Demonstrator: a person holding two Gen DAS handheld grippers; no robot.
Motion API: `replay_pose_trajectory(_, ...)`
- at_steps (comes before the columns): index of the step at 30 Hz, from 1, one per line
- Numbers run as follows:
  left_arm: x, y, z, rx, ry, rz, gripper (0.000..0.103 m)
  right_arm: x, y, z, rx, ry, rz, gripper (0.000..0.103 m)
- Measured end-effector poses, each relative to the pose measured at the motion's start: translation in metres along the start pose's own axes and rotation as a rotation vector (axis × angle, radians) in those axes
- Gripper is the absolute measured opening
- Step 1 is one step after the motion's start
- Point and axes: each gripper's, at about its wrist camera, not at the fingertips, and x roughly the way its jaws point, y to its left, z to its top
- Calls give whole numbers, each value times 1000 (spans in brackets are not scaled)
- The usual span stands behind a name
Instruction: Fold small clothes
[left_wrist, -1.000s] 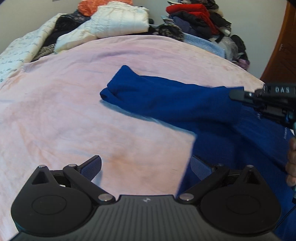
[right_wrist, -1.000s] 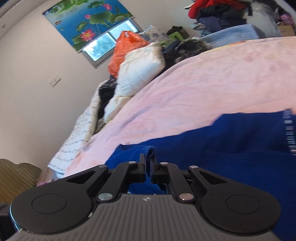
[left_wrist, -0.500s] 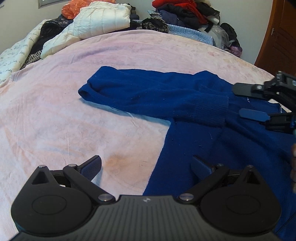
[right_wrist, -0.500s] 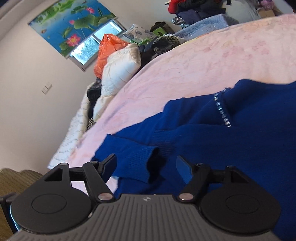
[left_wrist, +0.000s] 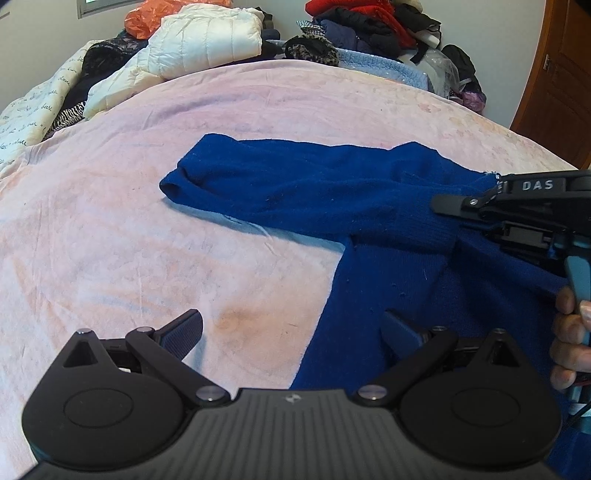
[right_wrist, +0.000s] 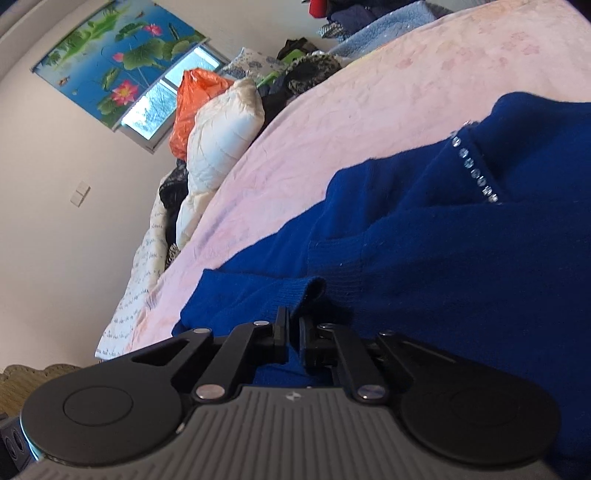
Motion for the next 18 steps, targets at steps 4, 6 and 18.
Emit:
replay_pose_trajectory(4, 1, 0, -1, -5, 4, -3, 103, -11, -2, 6, -2, -33, 10, 7)
replay_pose_trajectory(6, 1, -1, -1, -2, 8, -2, 103, -14, -3, 9, -3, -41, 12, 7)
replay_pose_trajectory(18, -1, -2, -2, -8, 3, -16, 103, -38, -39, 20, 44, -27, -39, 15)
